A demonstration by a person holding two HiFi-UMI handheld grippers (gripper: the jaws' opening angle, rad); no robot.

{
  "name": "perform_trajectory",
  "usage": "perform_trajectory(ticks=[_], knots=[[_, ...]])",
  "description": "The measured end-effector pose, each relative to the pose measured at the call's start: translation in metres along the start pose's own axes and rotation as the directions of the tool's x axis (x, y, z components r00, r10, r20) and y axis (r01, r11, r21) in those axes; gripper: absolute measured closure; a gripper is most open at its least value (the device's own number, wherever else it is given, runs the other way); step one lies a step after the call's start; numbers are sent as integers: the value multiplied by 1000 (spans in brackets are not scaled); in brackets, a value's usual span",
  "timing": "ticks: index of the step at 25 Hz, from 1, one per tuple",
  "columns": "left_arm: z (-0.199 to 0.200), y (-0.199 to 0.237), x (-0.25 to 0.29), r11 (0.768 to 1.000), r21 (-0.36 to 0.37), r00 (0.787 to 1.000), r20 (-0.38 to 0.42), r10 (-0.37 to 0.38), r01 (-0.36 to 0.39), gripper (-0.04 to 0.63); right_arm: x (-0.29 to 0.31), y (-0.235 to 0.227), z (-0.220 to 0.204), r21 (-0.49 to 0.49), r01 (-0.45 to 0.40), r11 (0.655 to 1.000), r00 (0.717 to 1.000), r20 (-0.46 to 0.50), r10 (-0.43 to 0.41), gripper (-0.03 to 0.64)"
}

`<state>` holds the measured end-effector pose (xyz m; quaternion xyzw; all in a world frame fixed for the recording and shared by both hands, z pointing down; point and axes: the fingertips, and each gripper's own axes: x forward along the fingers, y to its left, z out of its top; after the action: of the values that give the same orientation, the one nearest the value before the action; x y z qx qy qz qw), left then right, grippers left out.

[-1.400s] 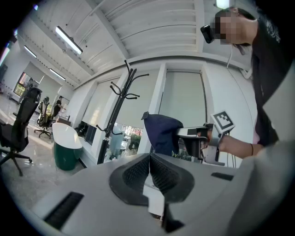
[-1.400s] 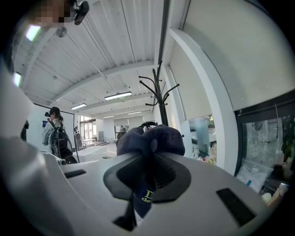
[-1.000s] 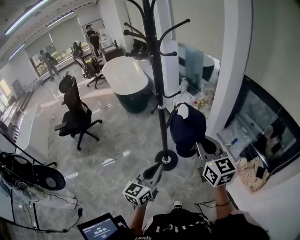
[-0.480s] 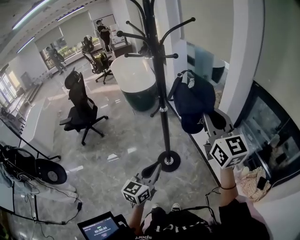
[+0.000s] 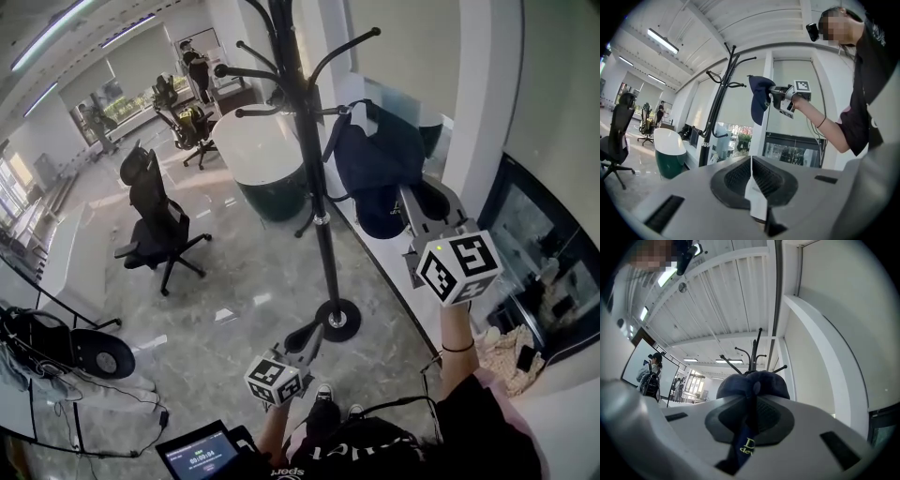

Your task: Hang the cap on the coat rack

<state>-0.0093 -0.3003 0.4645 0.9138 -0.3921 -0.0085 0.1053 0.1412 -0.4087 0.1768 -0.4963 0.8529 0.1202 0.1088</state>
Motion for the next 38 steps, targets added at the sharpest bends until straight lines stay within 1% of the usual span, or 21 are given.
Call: perform_trajectory(ticks=[3,7,14,18,23,28,32,38], knots=[[8,11,5,1000,5,1000,16,-17,17,591,11,4,1,-6,-4,1000,1000,0,4,578],[16,25,12,999,16,999,17,-38,38,591,34,6,-12,-10,0,1000,999,-37,0,578],[24,53,21,999,20,999,13,-49,49,590,68,3,-54,3,12,1000,993,-117,-12,578],[26,62,33,998,22,998,14,-59,59,591,86,-7,-79,14,17,1000,987,-161,-14,578],[31,83,31,997,16,997,18,-75,75,589,118,3,-105,11,24,1000,977,-213,-21,578],[27,97,34,997,5,997,7,-73,73,590,136,4,-130,11,25,1000,967,-252,-22,578],[26,106,34,998,-4,998,3,-69,69,590,142,5,-141,17,40,999,968,-249,-34,578],[28,114,29,998,-13,998,8,-59,59,591,141,4,-135,16,49,999,975,-215,-45,578]])
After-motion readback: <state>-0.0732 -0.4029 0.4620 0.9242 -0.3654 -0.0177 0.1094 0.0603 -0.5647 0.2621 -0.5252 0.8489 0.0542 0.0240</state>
